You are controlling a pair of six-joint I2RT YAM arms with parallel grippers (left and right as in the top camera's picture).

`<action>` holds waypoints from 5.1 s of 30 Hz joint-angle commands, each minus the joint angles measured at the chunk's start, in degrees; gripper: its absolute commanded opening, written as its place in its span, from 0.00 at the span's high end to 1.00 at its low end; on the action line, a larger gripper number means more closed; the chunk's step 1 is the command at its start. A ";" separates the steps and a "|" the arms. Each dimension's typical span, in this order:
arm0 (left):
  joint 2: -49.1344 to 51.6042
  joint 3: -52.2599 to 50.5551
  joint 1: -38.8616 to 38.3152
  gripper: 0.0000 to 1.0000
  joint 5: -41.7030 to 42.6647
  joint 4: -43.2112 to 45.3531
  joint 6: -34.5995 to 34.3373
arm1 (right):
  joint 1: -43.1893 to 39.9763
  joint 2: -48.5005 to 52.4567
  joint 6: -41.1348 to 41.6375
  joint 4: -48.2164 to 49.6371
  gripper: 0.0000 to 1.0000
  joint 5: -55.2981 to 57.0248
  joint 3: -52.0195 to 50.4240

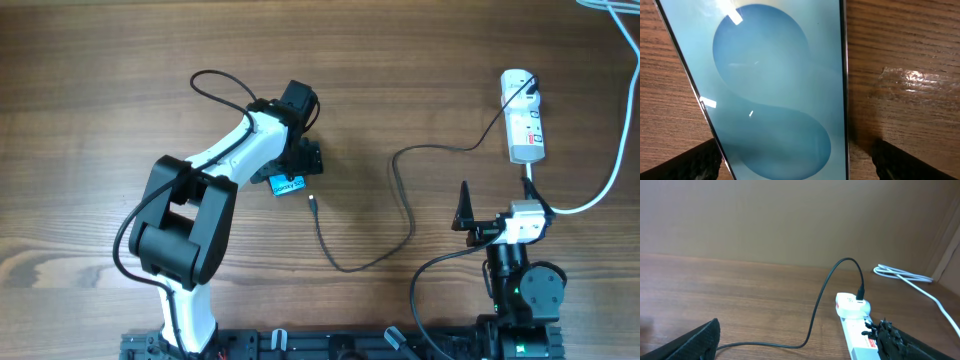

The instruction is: Plug charger to phone and switch on socket

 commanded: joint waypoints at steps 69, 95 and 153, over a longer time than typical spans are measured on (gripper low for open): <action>6.19 -4.39 4.09 0.16 5.57 5.66 -7.39 | 0.26 -0.46 0.74 0.22 0.01 0.96 -0.04; 1.36 -1.51 6.27 0.24 5.55 1.36 -7.19 | 0.26 -0.46 0.74 0.22 0.00 0.96 -0.04; -10.60 -5.44 -6.84 0.28 3.76 -0.02 -5.70 | 0.26 -0.46 0.74 0.22 0.00 0.96 -0.04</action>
